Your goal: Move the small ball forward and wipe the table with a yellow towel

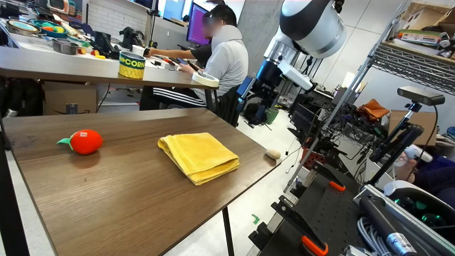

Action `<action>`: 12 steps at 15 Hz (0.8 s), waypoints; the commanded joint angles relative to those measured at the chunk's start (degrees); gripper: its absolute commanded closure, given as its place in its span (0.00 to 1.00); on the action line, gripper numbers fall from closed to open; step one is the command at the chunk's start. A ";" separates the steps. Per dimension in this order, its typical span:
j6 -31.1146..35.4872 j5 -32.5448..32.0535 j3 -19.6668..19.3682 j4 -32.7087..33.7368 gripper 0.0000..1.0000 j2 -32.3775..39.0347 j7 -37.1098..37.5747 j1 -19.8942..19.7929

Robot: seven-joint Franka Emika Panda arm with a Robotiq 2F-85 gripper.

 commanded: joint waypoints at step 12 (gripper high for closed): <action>-0.12 0.05 -0.74 0.32 0.00 1.46 -1.53 -0.35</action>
